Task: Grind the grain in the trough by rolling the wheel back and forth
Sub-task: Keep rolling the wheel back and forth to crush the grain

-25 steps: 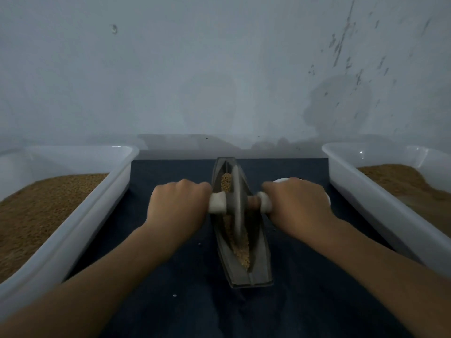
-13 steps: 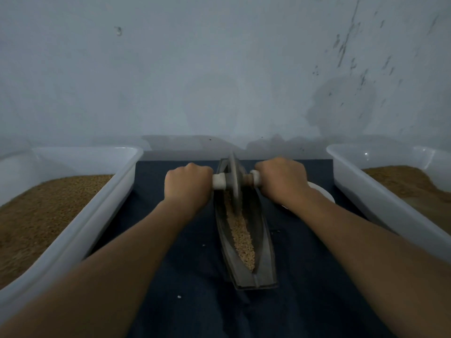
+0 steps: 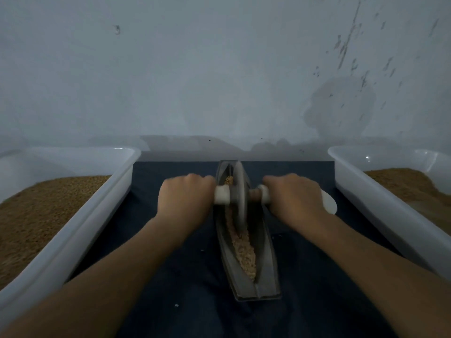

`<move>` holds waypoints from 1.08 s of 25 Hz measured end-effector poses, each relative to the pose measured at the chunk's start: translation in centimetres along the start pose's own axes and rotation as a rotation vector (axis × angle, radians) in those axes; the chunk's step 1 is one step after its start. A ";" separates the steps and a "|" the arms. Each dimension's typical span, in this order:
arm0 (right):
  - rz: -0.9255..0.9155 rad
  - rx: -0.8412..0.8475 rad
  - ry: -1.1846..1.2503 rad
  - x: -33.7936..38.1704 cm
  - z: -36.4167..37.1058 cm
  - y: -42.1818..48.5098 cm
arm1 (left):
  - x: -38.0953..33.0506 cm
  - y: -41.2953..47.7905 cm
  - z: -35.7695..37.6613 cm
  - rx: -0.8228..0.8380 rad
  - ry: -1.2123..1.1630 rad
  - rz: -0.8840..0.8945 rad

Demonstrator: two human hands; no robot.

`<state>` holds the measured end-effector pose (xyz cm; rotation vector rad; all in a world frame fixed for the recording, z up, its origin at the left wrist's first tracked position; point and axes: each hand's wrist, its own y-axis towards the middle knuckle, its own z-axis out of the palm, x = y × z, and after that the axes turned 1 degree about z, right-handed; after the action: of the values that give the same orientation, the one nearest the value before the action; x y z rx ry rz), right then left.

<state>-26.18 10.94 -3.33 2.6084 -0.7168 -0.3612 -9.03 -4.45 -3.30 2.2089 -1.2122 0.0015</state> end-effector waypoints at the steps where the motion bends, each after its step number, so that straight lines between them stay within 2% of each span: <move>1: 0.025 0.005 0.005 0.3 0.2 1.4 | 0.0 1.3 0.1 0.024 -0.013 -0.022; 5: 0.037 0.045 0.011 0.2 -0.3 1.8 | 0.1 1.8 -0.5 0.077 -0.063 -0.025; 7: -0.036 0.028 -0.008 -0.4 -0.5 -1.2 | 0.0 -1.3 -0.9 -0.015 -0.061 0.041; 10: -0.142 -0.109 -0.088 -0.6 -2.4 -4.9 | 0.5 -4.8 -2.8 -0.117 -0.044 0.141; 13: -0.112 -0.080 -0.108 -0.4 -2.3 -4.3 | 0.3 -4.3 -2.3 -0.012 -0.002 0.104; 16: -0.009 0.015 -0.020 -0.1 -0.1 0.1 | -0.1 -0.1 0.0 0.019 0.005 -0.006; 20: 0.109 0.099 0.105 0.3 0.6 3.1 | -0.4 4.0 -0.6 0.090 0.038 -0.006; 23: 0.018 0.080 0.073 -0.2 -0.1 -0.5 | -0.4 0.4 -1.1 0.032 0.008 0.027; 27: -0.134 -0.089 -0.033 -0.6 -1.9 -4.5 | 0.4 -4.7 -2.5 -0.118 -0.031 0.125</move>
<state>-24.03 15.41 -3.60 2.5779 -0.5250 -0.4664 -4.50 -1.61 -3.63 2.0359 -1.3312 -0.0525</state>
